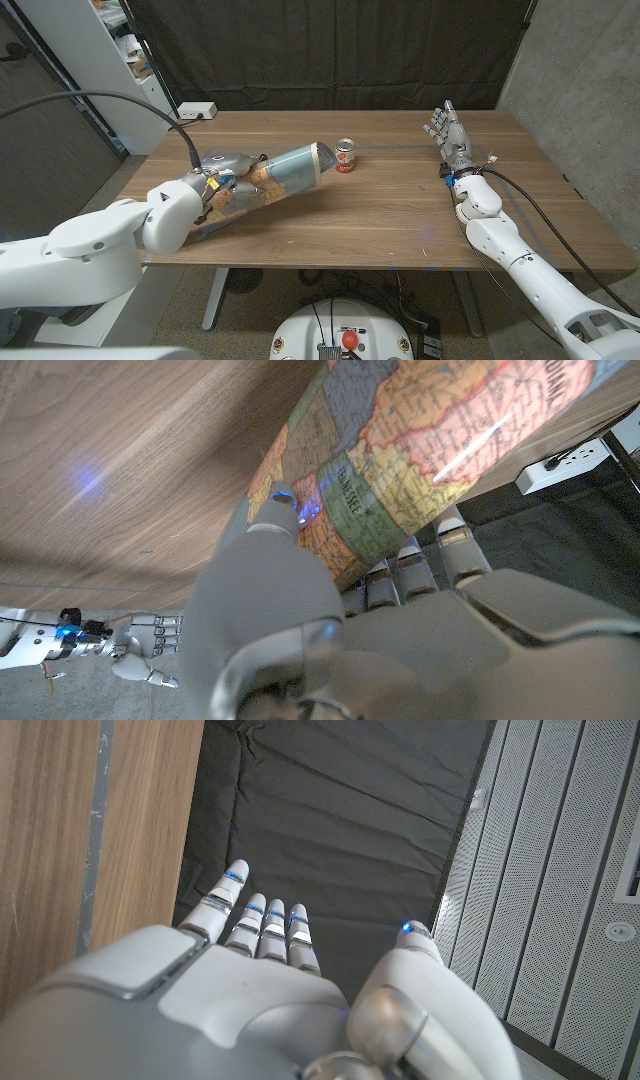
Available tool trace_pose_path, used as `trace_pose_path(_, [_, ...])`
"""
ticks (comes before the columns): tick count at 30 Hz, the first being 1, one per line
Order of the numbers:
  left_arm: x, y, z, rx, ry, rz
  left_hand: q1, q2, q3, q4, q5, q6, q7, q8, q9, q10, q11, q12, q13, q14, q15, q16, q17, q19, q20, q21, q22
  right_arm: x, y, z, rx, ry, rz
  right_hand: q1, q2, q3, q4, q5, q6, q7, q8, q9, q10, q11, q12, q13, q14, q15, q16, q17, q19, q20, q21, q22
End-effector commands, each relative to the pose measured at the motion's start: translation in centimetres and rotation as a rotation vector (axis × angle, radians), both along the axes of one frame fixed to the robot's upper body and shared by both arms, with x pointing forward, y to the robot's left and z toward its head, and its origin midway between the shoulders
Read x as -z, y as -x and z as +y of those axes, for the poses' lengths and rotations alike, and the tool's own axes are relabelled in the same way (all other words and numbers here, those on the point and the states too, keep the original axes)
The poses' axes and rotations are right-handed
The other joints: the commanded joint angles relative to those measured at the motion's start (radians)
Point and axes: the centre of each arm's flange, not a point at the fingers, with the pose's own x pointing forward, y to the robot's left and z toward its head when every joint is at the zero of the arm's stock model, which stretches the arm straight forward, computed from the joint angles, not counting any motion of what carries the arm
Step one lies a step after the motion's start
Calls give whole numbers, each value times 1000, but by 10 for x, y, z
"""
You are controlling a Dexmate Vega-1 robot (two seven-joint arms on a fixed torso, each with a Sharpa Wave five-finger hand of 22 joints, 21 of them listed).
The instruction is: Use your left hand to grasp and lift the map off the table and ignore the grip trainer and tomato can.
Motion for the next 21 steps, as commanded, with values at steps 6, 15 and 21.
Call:
trace_pose_path(6, [-15, -3, -3, 85, 7, 1, 11, 0, -5, 1, 4, 11, -4, -5, 3, 10, 2, -1, 2, 8, -4, -4, 0, -2, 2, -5, 1, -2, 6, -2, 13, -7, -13, 14, 2, -1, -2, 3, 7, 4, -2, 5, 7, 5, 2, 2, 12, -1, 3, 1, 11, 2, -7, 2])
trace_pose_path(15, [-25, 0, -4, 109, -2, -17, 12, 1, -6, 1, 4, 13, -4, -7, 3, 10, 3, -4, 3, 7, -4, -6, 1, -4, 2, -8, 1, -4, 9, -3, 20, -10, -17, 14, 2, -1, -2, 3, 7, 4, -3, 5, 8, 6, 2, 2, 13, 1, 3, 2, 11, 3, -7, 2])
trace_pose_path(21, [-31, 3, -4, 113, -8, -28, 12, 2, -6, 1, 4, 14, -5, -8, 3, 12, 2, -4, 3, 8, -5, -7, 1, -5, 2, -10, 1, -3, 9, -2, 21, -10, -17, 14, 3, -2, -2, 3, 7, 4, -3, 5, 8, 5, 2, 2, 12, 0, 3, 2, 11, 3, -8, 2])
